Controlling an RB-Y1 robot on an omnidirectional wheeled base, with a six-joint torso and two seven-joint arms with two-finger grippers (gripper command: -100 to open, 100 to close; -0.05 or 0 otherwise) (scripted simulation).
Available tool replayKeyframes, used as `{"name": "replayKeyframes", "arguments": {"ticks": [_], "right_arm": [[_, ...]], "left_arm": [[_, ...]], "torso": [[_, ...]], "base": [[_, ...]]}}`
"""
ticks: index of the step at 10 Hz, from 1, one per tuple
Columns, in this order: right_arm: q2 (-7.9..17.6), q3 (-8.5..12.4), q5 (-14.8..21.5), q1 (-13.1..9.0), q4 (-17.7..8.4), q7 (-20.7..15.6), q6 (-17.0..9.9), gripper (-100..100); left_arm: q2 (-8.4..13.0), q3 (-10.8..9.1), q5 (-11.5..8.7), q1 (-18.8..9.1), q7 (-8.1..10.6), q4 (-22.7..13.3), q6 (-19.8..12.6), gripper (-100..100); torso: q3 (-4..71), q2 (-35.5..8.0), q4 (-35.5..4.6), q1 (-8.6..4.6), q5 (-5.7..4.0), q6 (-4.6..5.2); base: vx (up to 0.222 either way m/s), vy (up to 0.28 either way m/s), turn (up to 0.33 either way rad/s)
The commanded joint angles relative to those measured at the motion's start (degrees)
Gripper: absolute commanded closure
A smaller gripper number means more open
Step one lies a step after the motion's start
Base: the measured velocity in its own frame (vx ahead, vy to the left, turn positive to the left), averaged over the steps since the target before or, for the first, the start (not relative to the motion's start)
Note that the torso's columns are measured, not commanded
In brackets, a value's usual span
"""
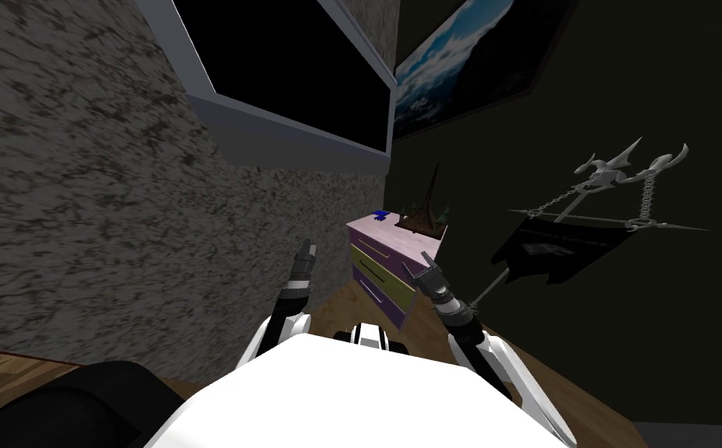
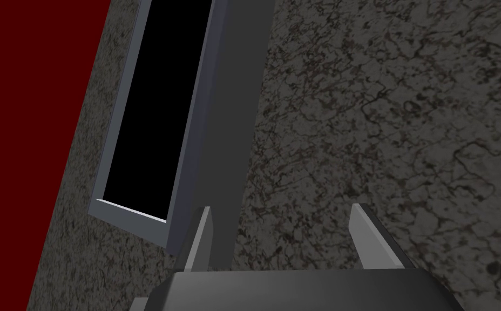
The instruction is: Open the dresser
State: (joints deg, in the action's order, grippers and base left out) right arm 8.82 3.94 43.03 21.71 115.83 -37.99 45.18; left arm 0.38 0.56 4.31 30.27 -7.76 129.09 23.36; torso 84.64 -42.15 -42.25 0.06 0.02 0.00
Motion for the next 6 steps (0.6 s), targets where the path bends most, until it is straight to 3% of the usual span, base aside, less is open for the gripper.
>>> {"name": "replayKeyframes", "arguments": {"ticks": [1, 6], "right_arm": [[-0.09, 0.78, 4.30, -0.86, -1.69, -3.44, 1.48, -100], [-0.42, 1.54, 10.73, -2.01, -3.98, -7.42, 3.03, -100]], "left_arm": [[0.00, 0.00, 0.00, 0.00, 0.00, 0.00, 0.00, 0], [0.00, 0.00, 0.00, -0.01, 0.00, 0.00, 0.00, 0]], "torso": [[-0.04, -0.09, -0.01, -0.06, -0.01, 0.00], [-0.07, -0.12, -0.03, -0.05, -0.01, 0.00]], "base": [[0.058, 0.025, -0.006], [0.047, 0.015, -0.005]]}}
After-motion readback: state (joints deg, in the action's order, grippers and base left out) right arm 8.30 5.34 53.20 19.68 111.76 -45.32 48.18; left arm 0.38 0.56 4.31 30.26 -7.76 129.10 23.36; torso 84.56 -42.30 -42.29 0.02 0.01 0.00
